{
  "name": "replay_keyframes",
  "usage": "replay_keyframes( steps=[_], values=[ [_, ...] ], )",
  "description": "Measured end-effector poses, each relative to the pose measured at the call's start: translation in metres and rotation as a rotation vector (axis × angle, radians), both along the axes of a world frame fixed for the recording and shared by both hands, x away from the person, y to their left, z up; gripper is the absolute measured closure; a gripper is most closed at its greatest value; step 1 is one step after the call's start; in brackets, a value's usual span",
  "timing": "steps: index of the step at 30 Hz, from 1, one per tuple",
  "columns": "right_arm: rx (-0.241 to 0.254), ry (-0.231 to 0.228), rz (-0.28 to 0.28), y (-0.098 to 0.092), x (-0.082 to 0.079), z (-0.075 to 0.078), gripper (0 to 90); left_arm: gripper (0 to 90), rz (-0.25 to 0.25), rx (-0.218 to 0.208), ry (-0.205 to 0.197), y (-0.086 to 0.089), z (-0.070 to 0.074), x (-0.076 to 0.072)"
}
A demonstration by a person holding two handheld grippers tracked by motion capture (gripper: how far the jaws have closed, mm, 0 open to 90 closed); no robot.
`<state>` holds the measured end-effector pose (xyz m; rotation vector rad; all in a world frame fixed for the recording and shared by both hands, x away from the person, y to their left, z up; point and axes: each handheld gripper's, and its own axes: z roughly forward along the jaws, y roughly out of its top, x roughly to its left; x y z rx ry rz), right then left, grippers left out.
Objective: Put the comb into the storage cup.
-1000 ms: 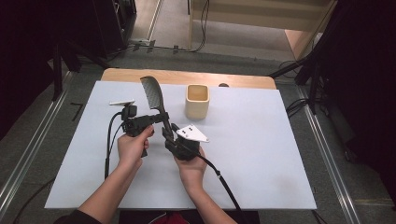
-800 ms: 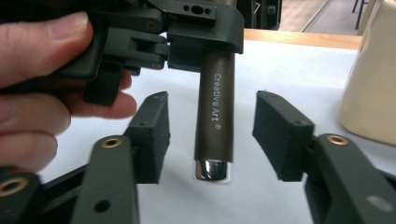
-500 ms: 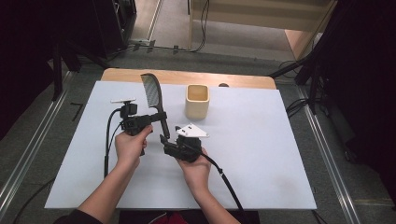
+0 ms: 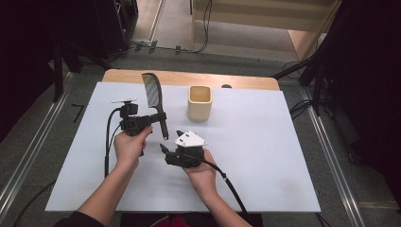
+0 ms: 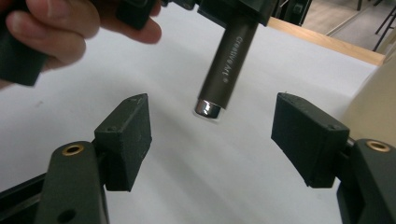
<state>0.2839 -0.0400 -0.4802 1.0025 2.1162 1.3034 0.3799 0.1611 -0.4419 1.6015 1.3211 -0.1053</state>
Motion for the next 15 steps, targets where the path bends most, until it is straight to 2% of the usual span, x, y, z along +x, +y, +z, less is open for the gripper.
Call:
replay_keyframes(
  steps=[4,6,15],
  values=[
    [-0.038,-0.022,0.022,-0.002,0.0,-0.002,26.3,73.2,-0.002,-0.001,0.0,0.002,0.001,0.001],
    [-0.053,-0.02,0.033,-0.003,0.0,-0.003,26.3,73.3,-0.006,0.012,-0.007,0.002,0.001,0.001],
    [-0.126,-0.035,0.067,-0.016,0.002,0.001,26.3,73.3,-0.022,0.012,-0.017,0.001,0.004,0.0]
  ],
)
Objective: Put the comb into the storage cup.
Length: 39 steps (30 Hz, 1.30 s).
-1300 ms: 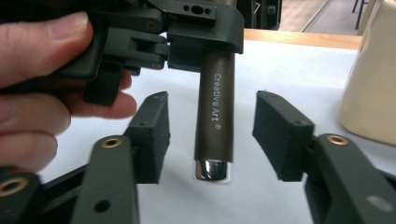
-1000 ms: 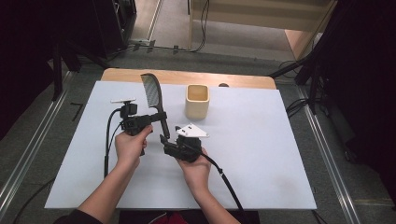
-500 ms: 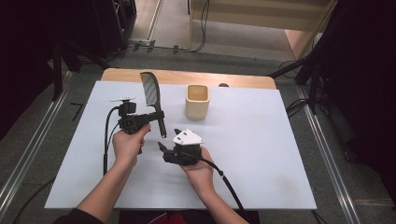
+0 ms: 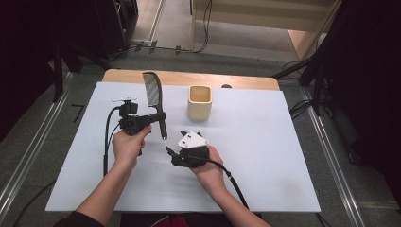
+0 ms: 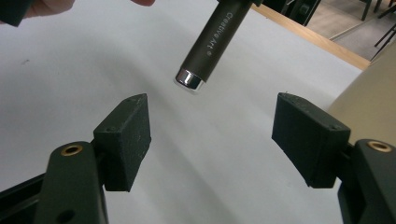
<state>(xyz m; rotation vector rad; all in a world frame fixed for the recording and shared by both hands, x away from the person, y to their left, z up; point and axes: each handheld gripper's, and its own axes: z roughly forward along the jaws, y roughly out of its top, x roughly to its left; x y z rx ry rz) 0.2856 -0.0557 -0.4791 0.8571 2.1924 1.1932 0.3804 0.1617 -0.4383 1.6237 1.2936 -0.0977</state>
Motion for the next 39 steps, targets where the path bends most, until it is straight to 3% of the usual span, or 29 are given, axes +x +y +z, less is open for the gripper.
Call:
replay_keyframes(
  steps=[10,25,39],
  values=[
    [-0.007,0.043,0.041,-0.018,-0.004,-0.001,26.7,73.3,-0.021,0.017,-0.024,-0.002,0.002,-0.001],
    [-0.021,0.033,0.071,-0.041,-0.009,0.002,26.7,73.3,-0.044,0.029,-0.073,-0.006,0.004,-0.004],
    [-0.019,0.054,0.074,-0.068,-0.016,0.004,26.7,73.3,-0.048,0.033,-0.084,-0.006,0.006,-0.005]
  ],
)
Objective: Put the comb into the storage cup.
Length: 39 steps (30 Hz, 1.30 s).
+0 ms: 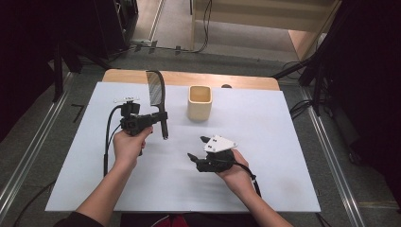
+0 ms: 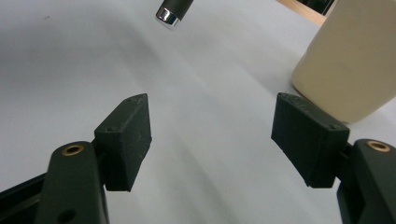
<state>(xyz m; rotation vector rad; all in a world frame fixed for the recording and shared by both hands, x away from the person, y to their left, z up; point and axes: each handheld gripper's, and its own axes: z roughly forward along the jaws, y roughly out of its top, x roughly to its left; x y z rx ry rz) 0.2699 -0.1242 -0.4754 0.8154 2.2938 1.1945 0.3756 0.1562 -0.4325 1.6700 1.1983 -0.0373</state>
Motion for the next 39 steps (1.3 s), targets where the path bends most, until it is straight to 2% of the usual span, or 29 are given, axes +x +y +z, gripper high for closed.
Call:
replay_keyframes(
  steps=[9,29,30,39],
  values=[
    [-0.01,0.023,0.014,-0.015,-0.005,-0.002,26.6,73.3,0.002,-0.01,-0.003,0.001,0.0,0.0],
    [-0.02,0.045,-0.011,-0.052,-0.017,-0.001,26.1,73.3,-0.007,-0.015,-0.012,0.0,0.001,0.001],
    [-0.02,0.044,-0.013,-0.054,-0.018,-0.001,26.1,73.3,-0.009,-0.006,-0.013,-0.001,0.002,0.001],
    [-0.028,0.062,-0.022,-0.072,-0.025,-0.003,26.1,73.3,-0.027,0.002,-0.049,-0.007,0.005,0.002]
  ],
)
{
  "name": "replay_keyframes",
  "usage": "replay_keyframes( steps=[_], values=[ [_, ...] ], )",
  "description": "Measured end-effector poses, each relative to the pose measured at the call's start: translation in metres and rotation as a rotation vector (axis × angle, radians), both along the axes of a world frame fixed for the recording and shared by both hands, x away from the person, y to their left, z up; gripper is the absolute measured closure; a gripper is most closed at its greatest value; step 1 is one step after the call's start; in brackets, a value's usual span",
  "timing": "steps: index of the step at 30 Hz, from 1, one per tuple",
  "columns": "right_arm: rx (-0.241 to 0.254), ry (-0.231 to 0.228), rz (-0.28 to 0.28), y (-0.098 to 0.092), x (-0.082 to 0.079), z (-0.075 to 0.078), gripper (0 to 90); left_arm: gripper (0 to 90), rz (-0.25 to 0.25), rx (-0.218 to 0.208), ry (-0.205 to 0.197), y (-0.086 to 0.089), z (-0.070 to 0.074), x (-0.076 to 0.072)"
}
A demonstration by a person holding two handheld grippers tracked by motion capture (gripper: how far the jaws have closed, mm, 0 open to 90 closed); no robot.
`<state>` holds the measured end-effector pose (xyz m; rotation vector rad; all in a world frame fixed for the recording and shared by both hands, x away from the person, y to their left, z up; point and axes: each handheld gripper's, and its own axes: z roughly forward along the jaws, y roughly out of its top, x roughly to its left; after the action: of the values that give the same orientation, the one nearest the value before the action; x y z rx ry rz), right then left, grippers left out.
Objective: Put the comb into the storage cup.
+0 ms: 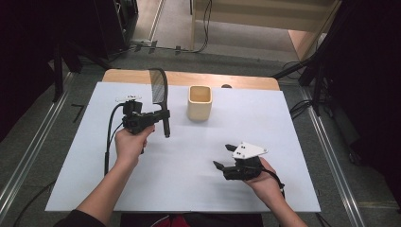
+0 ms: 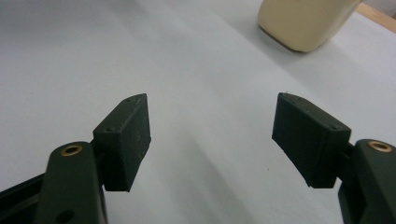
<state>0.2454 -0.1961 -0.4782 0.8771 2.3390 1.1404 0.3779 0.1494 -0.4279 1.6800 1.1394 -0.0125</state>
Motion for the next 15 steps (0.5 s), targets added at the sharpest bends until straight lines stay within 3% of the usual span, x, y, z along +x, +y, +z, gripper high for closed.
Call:
replay_keyframes(
  steps=[15],
  values=[
    [-0.006,0.024,-0.01,-0.02,-0.013,-0.002,26.1,73.3,-0.008,0.01,-0.089,-0.012,0.014,0.005]
  ],
)
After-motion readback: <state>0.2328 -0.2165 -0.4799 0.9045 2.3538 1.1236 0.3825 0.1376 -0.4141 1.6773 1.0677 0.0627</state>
